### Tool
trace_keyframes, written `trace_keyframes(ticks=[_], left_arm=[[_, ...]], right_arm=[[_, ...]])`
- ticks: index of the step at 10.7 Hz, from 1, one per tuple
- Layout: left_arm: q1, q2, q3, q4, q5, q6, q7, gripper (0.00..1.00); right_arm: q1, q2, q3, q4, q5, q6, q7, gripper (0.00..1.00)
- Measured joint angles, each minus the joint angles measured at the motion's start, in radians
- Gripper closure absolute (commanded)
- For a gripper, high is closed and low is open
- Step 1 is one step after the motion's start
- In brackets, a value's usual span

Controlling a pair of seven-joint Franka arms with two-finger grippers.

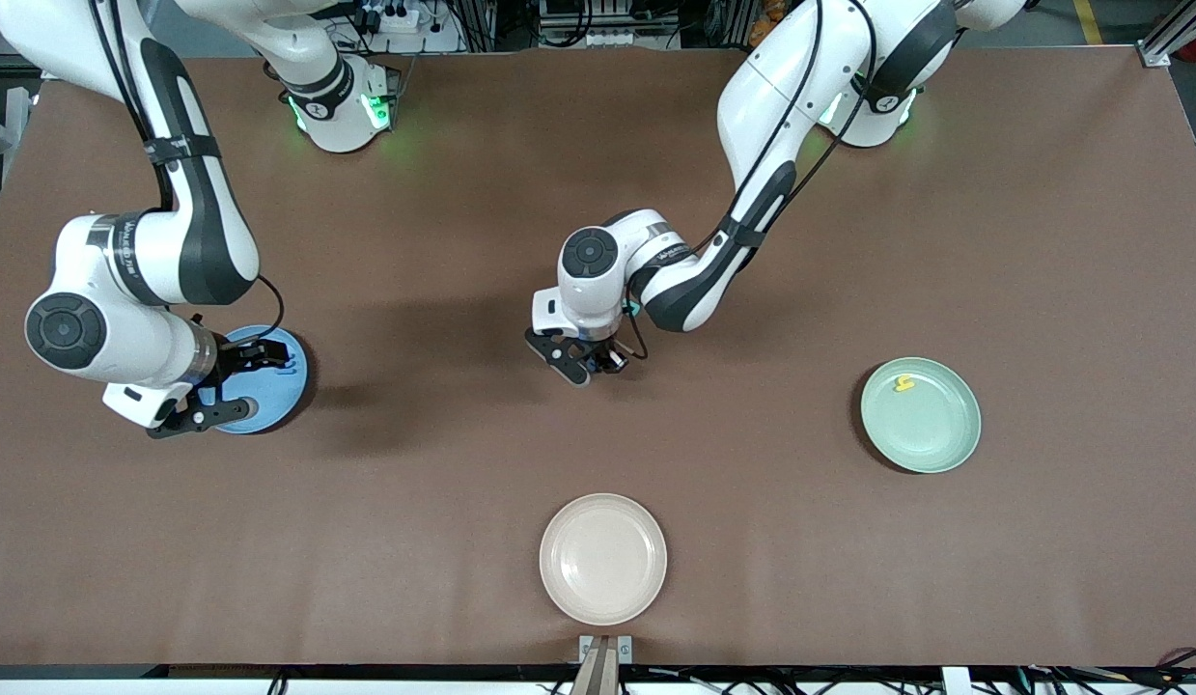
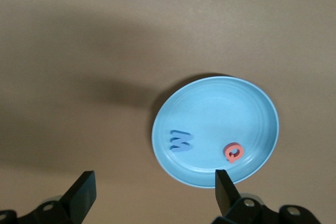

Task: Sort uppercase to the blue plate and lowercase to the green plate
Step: 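Grasp the a and carry it to the green plate while the right gripper reaches letters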

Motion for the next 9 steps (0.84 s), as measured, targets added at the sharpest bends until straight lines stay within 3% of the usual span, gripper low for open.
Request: trace_keyframes(ticks=[4,9], left_arm=[[0.048,-0.026,0.010,0.022,0.000,-0.067,0.000,1.00],[0.204,-0.194,0.012,0.024,0.000,-0.351,0.000,1.00]], right_arm=[[0.005,-0.032,0.090,0.011,0.006,-0.087,0.153,0.00],[0.087,-0.050,0.147,0.011,0.092,-0.142,0.395,0.00]])
